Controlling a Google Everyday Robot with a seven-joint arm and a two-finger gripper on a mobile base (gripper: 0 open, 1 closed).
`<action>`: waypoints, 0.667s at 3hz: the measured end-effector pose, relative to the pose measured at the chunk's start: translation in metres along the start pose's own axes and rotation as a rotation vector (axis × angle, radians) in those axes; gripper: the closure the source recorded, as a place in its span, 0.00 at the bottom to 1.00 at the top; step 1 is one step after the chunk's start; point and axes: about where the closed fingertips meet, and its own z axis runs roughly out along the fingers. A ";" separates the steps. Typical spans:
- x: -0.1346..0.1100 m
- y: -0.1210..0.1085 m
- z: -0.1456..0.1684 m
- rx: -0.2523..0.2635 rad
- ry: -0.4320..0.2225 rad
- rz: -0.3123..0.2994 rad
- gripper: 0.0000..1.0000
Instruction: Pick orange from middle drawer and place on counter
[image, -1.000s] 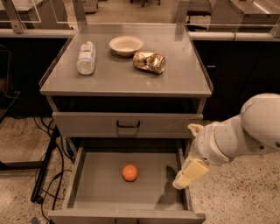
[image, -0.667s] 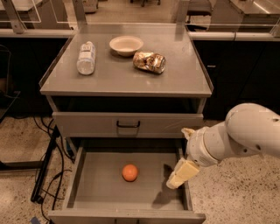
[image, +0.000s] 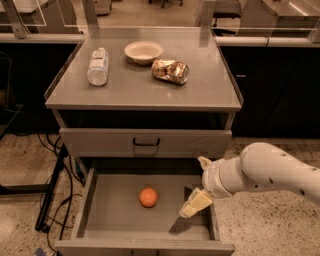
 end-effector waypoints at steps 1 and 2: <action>0.008 0.001 0.034 -0.030 -0.024 0.016 0.00; 0.024 0.016 0.065 -0.063 -0.033 0.045 0.00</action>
Offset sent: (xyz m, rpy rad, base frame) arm -0.0135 0.0322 -0.1089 0.0869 0.1016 0.0003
